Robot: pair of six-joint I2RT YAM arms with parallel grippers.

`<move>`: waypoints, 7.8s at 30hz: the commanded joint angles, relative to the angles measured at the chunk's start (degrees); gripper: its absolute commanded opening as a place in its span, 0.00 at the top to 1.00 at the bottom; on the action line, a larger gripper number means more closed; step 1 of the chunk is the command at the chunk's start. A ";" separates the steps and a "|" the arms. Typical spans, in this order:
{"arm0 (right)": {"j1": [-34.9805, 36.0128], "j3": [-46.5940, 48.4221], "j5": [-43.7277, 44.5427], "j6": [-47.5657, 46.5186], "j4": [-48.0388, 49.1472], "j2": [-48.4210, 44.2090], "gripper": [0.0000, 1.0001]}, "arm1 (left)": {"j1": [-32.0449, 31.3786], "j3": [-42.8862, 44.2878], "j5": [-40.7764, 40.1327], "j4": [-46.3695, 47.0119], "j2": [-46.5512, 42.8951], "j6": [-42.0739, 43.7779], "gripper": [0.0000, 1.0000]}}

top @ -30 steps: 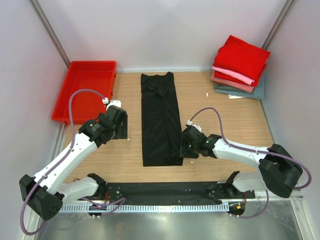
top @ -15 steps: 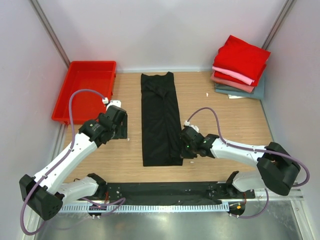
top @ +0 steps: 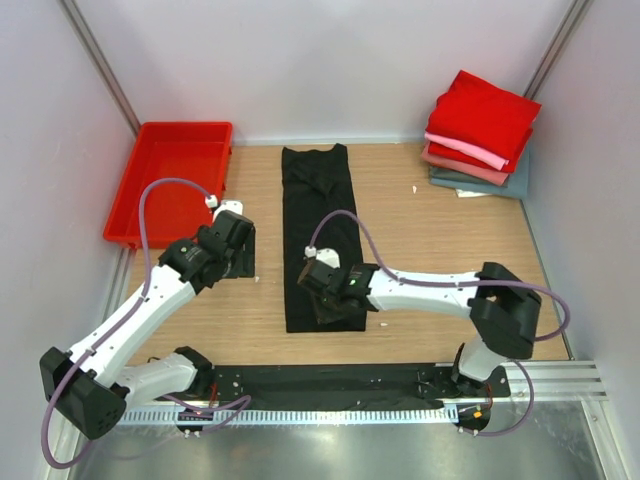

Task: Fold and stack the t-shirts
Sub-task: Fold the tshirt

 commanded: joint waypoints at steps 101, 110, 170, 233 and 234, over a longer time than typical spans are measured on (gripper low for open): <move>-15.18 -11.83 1.51 -0.89 0.08 -22.56 0.99 | -25.63 0.73 -1.29 2.60 8.07 -30.05 1.00; -22.82 5.48 2.91 -10.56 -2.73 -12.80 0.99 | -16.50 13.31 -2.36 2.94 16.41 -20.91 1.00; -42.87 -1.44 -30.13 -11.01 21.69 5.83 0.22 | 10.14 7.01 24.18 26.39 33.12 -13.61 0.31; -36.28 -17.29 -21.62 -5.72 -6.42 -36.90 0.99 | -21.59 -1.82 8.19 3.91 1.91 -27.95 0.98; -36.28 -16.14 -20.65 -6.34 -6.42 -35.66 0.99 | -21.41 -0.31 7.75 3.55 4.36 -26.98 0.98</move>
